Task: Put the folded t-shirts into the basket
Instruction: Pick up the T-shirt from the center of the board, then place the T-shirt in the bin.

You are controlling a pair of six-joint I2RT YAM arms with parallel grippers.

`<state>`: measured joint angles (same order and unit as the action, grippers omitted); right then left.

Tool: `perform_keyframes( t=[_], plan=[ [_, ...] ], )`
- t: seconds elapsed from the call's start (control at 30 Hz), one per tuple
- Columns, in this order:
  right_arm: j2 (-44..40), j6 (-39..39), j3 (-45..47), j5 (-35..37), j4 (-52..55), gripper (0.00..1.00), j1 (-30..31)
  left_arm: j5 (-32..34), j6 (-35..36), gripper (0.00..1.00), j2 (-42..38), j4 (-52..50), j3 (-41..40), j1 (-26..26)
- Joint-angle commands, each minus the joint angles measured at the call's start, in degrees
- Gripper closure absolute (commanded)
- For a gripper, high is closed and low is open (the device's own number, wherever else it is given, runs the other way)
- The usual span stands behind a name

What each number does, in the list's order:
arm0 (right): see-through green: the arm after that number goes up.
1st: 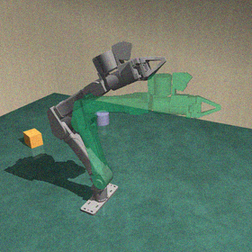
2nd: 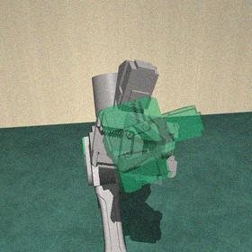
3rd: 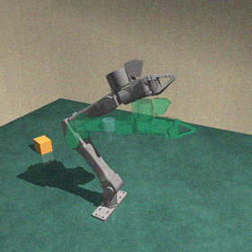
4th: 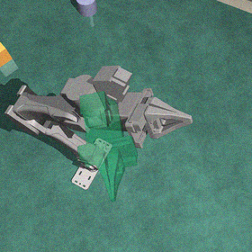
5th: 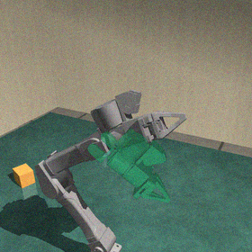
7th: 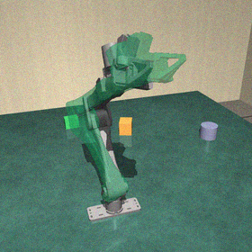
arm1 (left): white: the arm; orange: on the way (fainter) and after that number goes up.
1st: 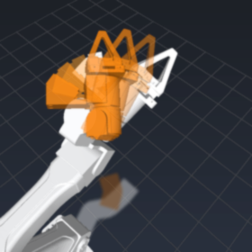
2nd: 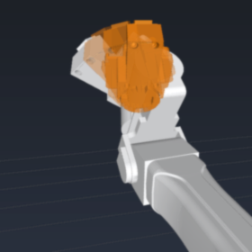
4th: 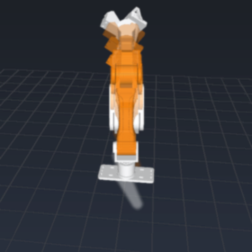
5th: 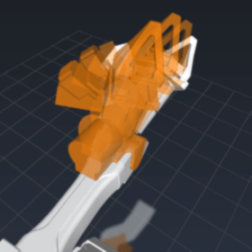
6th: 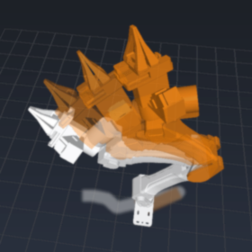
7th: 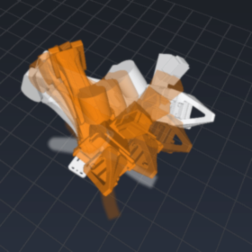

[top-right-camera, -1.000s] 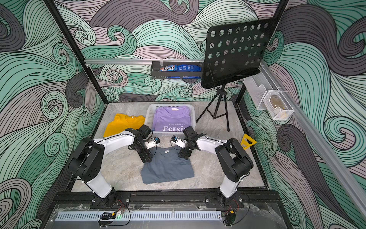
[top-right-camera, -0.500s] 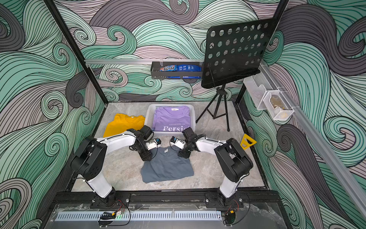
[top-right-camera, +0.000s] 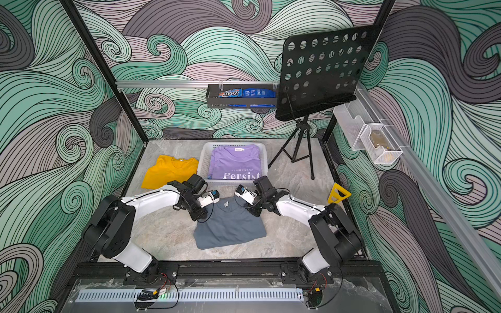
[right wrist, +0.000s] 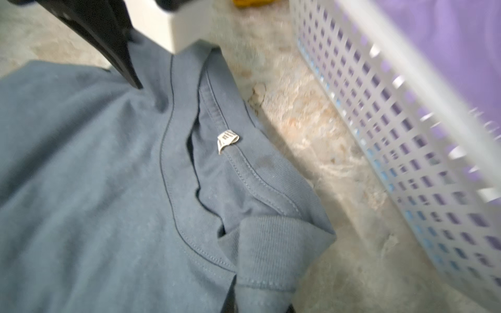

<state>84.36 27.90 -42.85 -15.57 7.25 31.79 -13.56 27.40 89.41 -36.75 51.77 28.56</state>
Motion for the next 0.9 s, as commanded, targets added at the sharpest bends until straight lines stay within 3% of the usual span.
perform_keyframes(
  t=[0.0,0.27,0.47,0.63,0.87],
  plan=[
    [-5.07,-0.59,0.09,-3.82,-4.12,1.00,-1.30,-0.88,0.61,1.00,-5.26,0.33,1.14,-0.42],
    [-14.51,-0.76,-2.90,-5.44,-3.27,1.00,-2.49,-1.21,1.57,1.00,-14.71,-9.81,10.12,-0.44],
    [-17.44,-2.81,-11.20,-4.65,-0.82,1.00,-4.89,2.92,2.50,1.00,-16.94,-14.58,20.94,-0.49],
    [-16.06,-4.81,-17.11,-0.21,-4.95,1.00,-6.69,7.92,4.20,1.00,-13.92,-13.75,30.46,-1.11],
    [-7.45,-8.08,-25.60,7.38,-7.92,1.00,-8.70,11.40,7.14,1.00,-3.29,-11.99,42.59,-2.58]
  ],
)
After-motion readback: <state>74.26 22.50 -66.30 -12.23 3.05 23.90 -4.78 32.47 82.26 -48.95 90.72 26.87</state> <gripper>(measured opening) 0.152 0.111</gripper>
